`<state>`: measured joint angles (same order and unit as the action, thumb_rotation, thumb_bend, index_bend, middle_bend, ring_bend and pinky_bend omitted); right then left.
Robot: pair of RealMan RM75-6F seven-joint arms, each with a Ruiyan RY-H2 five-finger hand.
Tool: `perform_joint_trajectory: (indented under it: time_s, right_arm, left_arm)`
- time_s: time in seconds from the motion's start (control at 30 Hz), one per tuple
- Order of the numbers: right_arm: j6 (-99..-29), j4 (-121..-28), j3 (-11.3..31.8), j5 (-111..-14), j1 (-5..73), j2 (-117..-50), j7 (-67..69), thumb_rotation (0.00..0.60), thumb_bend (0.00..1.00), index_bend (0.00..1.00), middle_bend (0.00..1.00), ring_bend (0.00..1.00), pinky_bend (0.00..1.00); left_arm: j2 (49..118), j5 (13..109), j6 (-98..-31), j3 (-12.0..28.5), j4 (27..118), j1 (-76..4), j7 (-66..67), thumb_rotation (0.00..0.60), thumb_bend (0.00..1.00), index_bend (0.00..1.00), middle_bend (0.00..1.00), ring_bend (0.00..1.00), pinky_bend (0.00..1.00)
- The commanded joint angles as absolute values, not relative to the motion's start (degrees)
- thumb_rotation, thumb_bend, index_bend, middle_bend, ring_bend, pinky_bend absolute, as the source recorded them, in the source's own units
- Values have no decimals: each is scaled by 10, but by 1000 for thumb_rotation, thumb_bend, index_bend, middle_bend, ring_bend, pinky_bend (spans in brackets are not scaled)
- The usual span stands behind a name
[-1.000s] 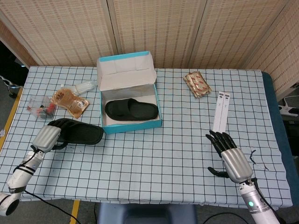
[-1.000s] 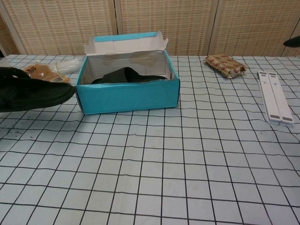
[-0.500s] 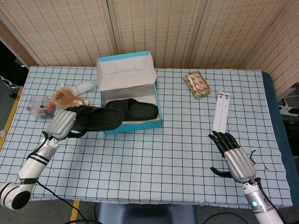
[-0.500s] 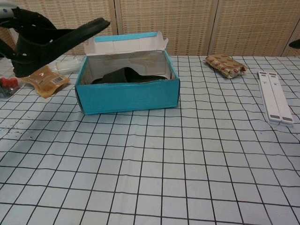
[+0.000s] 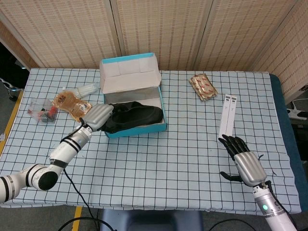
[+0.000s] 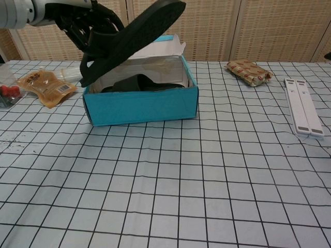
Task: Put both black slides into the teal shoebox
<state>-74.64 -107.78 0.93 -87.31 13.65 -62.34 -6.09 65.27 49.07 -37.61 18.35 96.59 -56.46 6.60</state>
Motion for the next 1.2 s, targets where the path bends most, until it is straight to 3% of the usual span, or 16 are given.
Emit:
perform_joint_trajectory:
  time_s: [0.03, 0.4, 0.8, 1.2]
  right_arm:
    - [-743, -1074, 11, -868, 138, -626, -58, 600, 64, 0, 4, 0, 0]
    - [-727, -1054, 16, -848, 143, -636, -53, 600, 64, 0, 5, 0, 0]
    - [-722, -1052, 12, -848, 143, -637, -51, 600, 64, 0, 4, 0, 0]
    - [-717, -1052, 10, -848, 143, -636, -46, 600, 64, 0, 4, 0, 0]
  left_arm:
    - [691, 426, -321, 176, 892, -636, 90, 600, 441, 648, 805, 585, 554]
    - [693, 310, -190, 106, 792, -753, 92, 600, 451, 649, 807, 585, 551]
    - [704, 276, -109, 6, 730, -842, 44, 600, 452, 646, 809, 585, 551]
    - [739, 298, -27, -42, 661, -885, -37, 600, 466, 645, 804, 570, 542]
